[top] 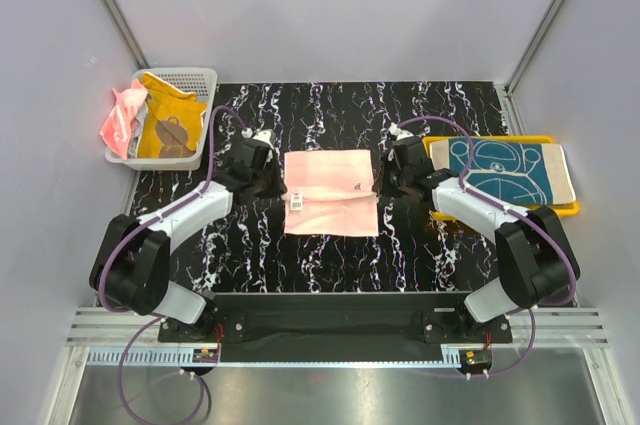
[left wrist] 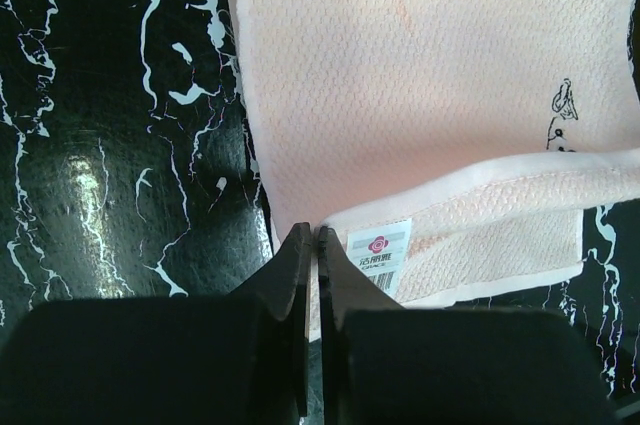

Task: Fold and stack the towels
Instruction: Fold the towel

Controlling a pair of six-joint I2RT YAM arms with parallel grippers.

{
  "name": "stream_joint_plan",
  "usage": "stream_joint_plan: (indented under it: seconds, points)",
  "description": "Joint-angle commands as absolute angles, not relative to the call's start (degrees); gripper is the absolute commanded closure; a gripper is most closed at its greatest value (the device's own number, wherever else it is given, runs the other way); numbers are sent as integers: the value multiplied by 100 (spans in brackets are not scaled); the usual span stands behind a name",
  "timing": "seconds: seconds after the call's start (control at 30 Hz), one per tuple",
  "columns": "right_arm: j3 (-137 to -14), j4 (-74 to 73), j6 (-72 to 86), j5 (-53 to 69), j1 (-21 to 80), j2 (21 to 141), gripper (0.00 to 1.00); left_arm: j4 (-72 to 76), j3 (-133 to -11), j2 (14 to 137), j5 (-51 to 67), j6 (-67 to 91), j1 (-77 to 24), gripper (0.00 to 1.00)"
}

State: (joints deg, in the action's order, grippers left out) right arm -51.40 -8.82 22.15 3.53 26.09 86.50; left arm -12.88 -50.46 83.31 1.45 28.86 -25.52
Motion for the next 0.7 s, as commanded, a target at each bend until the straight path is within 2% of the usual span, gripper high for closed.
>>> stream_joint_plan:
  seconds: [0.0, 0.37, 0.57, 0.67]
  points:
    - [-5150, -738, 2267, 167, 2681, 8517, 100, -1028, -5027, 8156, 26, 2856, -2584, 100]
    - [-4887, -668, 2566, 378, 2689, 8596, 100, -862, -4650, 8183, 237, 2874, -2628, 100]
    - [-4667, -571, 2768, 747, 2698, 8578, 90, -660, -4404, 8323, 509, 2857, -2646, 95]
    - [-4588, -597, 2804, 870, 2698, 8543, 81, -615, -4324, 8350, 597, 2830, -2654, 93]
